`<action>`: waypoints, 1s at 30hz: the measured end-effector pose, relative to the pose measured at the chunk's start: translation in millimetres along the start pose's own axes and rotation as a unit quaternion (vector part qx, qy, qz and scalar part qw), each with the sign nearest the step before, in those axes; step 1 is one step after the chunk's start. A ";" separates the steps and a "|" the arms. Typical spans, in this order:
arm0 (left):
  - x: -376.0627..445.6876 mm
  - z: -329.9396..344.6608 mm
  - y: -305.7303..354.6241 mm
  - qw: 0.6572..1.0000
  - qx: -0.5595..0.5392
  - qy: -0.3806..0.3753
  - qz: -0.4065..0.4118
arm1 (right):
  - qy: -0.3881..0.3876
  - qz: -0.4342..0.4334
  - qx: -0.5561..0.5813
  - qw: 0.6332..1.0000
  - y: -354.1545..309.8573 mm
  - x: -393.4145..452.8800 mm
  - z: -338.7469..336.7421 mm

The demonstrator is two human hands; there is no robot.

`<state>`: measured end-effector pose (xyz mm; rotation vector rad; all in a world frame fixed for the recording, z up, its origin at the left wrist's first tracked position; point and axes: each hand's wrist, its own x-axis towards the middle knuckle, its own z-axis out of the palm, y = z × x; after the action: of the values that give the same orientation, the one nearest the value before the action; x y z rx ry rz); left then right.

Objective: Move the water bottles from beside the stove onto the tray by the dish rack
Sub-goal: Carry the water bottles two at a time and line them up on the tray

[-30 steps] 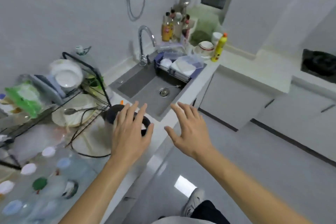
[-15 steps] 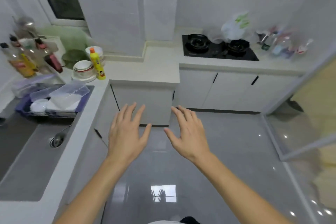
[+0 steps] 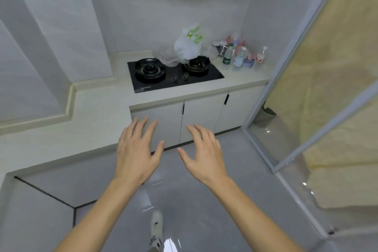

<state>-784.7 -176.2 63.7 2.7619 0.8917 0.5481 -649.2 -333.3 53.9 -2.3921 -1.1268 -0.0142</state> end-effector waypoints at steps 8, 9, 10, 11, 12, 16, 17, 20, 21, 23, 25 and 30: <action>195.8 54.5 22.6 0.993 -0.041 -0.032 0.105 | 0.052 0.092 -0.012 0.994 58.7 150.0 -2.4; 218.6 61.0 27.1 0.991 -0.042 -0.036 0.118 | 0.057 0.101 -0.011 0.993 66.7 165.4 -4.2; 239.9 67.9 32.8 0.990 -0.044 -0.040 0.130 | 0.060 0.111 -0.012 0.992 75.3 179.3 -6.2; 259.4 75.0 39.3 0.988 -0.048 -0.042 0.139 | 0.064 0.121 -0.013 0.990 85.1 191.6 -7.6; 277.9 83.1 46.6 0.986 -0.054 -0.042 0.149 | 0.070 0.130 -0.015 0.989 95.8 203.5 -9.2; 347.1 120.3 83.3 0.979 -0.066 -0.053 0.185 | 0.086 0.157 -0.017 0.984 149.0 251.4 -16.3; 363.0 131.3 93.3 0.978 -0.066 -0.057 0.191 | 0.087 0.163 -0.018 0.983 164.9 263.6 -18.2; 411.9 165.4 125.5 0.975 -0.066 -0.063 0.204 | 0.096 0.172 -0.024 0.980 216.9 303.7 -23.7; 429.3 176.8 136.3 0.975 -0.063 -0.061 0.206 | 0.098 0.172 -0.024 0.980 235.6 318.5 -25.5; 465.8 200.6 157.1 0.976 -0.058 -0.062 0.202 | 0.090 0.172 -0.020 0.981 274.9 351.0 -29.5; 502.4 220.1 178.3 0.978 -0.058 -0.070 0.188 | 0.072 0.175 -0.011 0.982 312.0 383.6 -36.7; 579.1 256.3 234.2 0.982 -0.075 -0.073 0.160 | 0.041 0.158 -0.011 0.987 394.9 457.7 -64.5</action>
<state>-124.2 -36.1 62.9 2.7754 0.3597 0.4316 -48.1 -243.4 39.1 -2.5388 -0.7054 -0.0185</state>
